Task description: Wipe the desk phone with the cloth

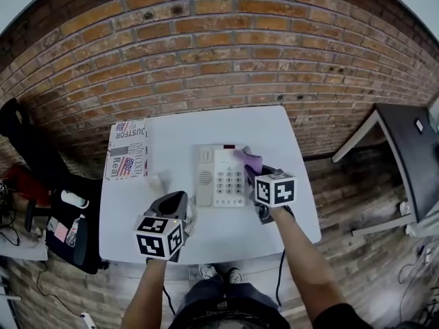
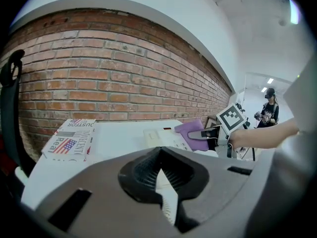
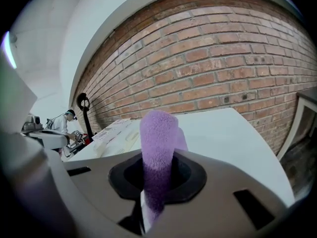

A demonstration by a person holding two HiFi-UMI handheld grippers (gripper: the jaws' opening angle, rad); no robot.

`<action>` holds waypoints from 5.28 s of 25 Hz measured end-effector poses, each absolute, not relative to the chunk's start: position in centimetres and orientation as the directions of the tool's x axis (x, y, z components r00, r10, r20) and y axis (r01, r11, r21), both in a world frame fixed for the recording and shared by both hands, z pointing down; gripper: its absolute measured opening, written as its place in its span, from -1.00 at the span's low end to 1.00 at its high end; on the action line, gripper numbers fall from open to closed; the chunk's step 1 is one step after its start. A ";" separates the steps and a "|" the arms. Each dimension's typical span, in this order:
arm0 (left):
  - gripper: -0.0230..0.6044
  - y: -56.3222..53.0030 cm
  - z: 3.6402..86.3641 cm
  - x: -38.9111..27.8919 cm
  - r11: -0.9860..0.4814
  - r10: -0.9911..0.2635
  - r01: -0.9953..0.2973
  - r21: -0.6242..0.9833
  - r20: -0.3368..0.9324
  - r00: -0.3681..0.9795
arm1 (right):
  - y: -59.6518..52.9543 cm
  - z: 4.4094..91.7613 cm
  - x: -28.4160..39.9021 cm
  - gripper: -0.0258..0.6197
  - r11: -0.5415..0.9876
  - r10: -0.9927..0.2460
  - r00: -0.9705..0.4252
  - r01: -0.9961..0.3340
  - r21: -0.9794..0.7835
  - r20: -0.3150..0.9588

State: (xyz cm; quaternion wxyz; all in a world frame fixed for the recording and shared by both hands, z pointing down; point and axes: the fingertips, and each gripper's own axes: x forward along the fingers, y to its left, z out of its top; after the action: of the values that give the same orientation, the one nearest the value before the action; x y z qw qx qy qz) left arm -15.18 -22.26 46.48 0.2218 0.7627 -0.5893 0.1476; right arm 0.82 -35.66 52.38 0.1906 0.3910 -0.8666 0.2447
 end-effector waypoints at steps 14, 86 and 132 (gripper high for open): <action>-0.91 -17.7 46.7 -12.5 -0.166 -0.836 -0.977 0.137 0.506 0.213 | -29.6 53.5 1.8 -0.78 0.603 -0.523 -0.682 -0.720 -0.343 0.512; -0.91 -16.4 47.1 -24.4 -0.450 -0.743 -0.861 0.236 0.436 0.508 | -25.7 43.8 -12.5 -0.78 0.512 -0.705 -0.598 -0.801 -0.310 0.380; -0.91 -19.4 49.1 -29.3 0.108 -0.856 -0.976 0.189 0.517 0.006 | -35.2 53.9 -21.9 -0.78 0.949 0.066 -0.383 0.308 0.060 0.922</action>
State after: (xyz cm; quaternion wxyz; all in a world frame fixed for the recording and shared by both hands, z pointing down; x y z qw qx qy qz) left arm -29.32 -19.42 49.07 0.2639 0.6581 -0.6960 0.1135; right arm -21.91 -35.21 53.86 0.5439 -0.1134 -0.8240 -0.1114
